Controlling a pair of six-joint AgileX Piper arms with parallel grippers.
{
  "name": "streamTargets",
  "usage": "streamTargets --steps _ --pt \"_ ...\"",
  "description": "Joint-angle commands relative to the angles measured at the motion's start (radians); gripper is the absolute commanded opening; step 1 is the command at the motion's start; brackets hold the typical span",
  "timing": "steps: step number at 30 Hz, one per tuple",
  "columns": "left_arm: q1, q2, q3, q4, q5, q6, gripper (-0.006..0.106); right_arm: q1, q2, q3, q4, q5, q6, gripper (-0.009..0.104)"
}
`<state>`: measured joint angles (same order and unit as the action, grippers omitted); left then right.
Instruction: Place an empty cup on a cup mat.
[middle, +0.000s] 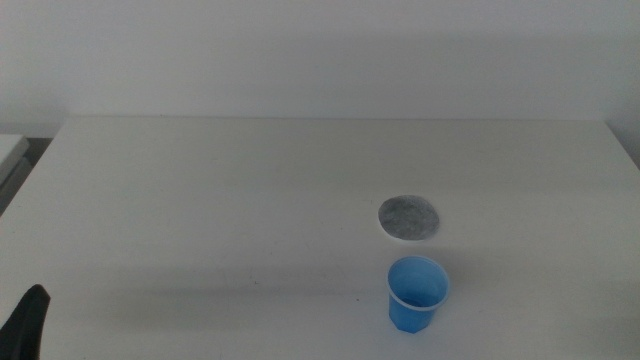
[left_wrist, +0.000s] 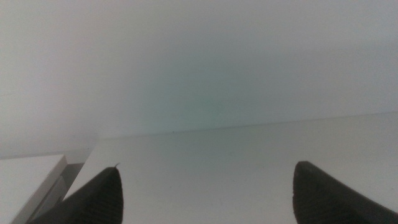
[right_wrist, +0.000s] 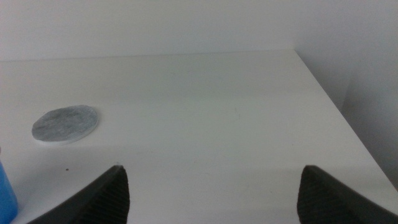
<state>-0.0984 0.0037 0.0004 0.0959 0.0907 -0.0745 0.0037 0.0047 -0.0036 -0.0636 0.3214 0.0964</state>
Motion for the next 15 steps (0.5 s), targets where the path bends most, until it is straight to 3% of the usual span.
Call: streamTargets --steps 1,7,15 --pt "-0.003 -0.004 0.000 -0.007 -0.005 -0.003 0.094 -0.005 -0.005 0.004 -0.007 -0.008 -0.002 0.091" --pt "-0.003 -0.004 0.000 -0.007 -0.005 -0.003 0.094 -0.005 -0.005 0.004 0.014 -0.143 0.000 0.091" --pt "-0.003 -0.004 0.000 -0.007 -0.005 -0.003 0.094 -0.005 -0.005 0.004 0.014 -0.168 0.000 0.091"
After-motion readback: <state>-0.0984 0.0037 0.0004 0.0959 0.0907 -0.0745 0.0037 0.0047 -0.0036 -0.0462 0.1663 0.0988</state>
